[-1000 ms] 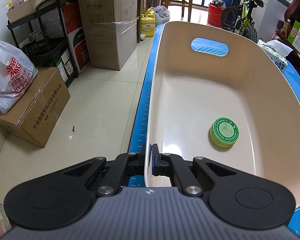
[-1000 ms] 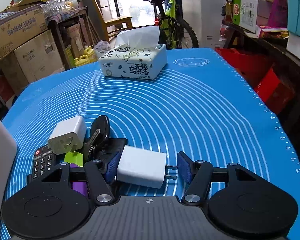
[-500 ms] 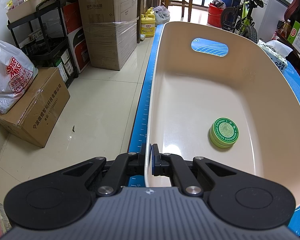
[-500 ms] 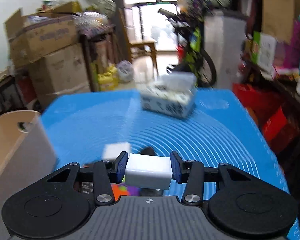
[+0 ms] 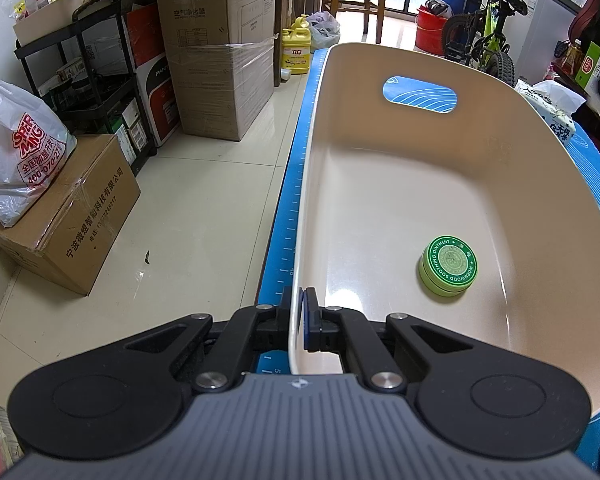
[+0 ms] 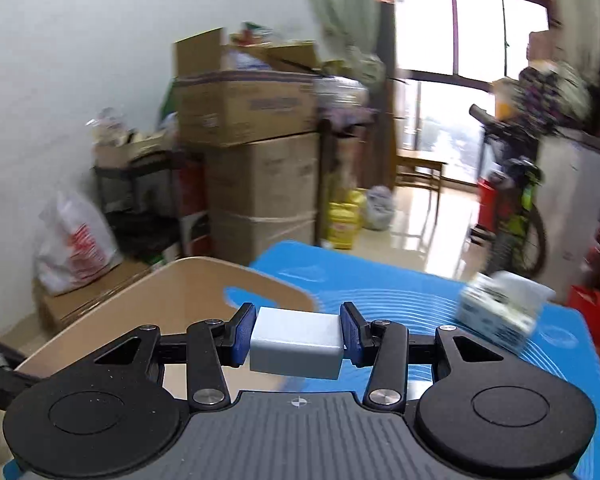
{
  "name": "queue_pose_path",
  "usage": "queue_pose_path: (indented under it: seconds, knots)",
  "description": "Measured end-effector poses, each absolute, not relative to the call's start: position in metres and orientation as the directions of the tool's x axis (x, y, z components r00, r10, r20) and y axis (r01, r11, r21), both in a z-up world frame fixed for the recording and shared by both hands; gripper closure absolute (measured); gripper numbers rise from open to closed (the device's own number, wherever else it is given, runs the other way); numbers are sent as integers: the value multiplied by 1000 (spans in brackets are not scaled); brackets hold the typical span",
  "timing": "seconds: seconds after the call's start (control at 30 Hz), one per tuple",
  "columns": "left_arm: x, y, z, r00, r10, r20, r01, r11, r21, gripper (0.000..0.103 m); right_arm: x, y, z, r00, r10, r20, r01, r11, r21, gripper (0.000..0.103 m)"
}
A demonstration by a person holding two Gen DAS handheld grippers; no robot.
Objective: Organize rigid objects
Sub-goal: 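Carry the white charger into the bin and release it beside the tin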
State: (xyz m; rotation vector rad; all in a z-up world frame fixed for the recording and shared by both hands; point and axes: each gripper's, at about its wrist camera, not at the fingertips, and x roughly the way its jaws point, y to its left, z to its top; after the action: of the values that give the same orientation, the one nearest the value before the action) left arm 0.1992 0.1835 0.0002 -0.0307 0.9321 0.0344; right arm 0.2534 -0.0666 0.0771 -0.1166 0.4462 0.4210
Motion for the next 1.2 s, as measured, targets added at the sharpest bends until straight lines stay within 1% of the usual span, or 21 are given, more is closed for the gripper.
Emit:
queue_pose_path:
  seconds: [0.2, 0.4, 0.77, 0.97, 1.0, 1.03, 1.07, 1.2]
  knots:
    - [199, 184, 0, 596, 16, -803, -43, 999, -12, 99, 252, -7, 67, 775, 402, -488, -509, 854, -105, 52]
    - [199, 184, 0, 596, 16, -803, -43, 999, -12, 99, 261, 45, 41, 697, 380, -608, -590, 786, -184, 52]
    - [199, 183, 1, 598, 19, -801, -43, 999, -9, 99, 272, 75, 7, 584, 288, -759, -651, 725, -226, 52]
    - [199, 182, 1, 598, 18, -801, -43, 999, -10, 99, 280, 79, 0, 521, 247, -817, -672, 709, -214, 53]
    - [200, 182, 1, 598, 18, -801, -43, 999, -9, 99, 280, 79, -1, 516, 242, -822, -671, 710, -212, 52]
    - [199, 182, 1, 598, 18, -801, -43, 999, -9, 99, 280, 79, -1, 520, 238, -820, -667, 713, -217, 48]
    - [199, 182, 1, 598, 18, -801, -43, 999, -9, 99, 281, 79, 0, 522, 240, -819, -667, 713, -216, 48]
    - [200, 182, 1, 598, 16, -801, -43, 999, -12, 99, 281, 78, 2, 534, 245, -809, -663, 715, -221, 41]
